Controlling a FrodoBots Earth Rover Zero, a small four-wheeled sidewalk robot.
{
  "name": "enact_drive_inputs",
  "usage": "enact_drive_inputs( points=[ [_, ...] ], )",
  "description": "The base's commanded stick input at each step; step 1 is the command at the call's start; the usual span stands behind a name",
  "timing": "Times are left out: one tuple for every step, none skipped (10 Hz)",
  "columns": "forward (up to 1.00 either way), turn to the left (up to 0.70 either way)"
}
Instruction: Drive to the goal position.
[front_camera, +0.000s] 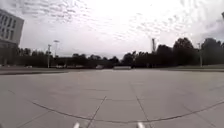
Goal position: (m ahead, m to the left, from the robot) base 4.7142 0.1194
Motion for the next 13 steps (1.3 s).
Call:
enact_drive_inputs(
  points=[
    [0.70,0.00],
    [0.70,0.00],
    [0.70,0.00],
    [0.70,0.00],
    [0.70,0.00],
    [0.70,0.00],
    [0.70,0.00],
    [0.70,0.00],
    [0.70,0.00],
    [0.70,0.00],
    [0.70,0.00],
    [0.70,0.00],
    [0.70,0.00]
  ],
)
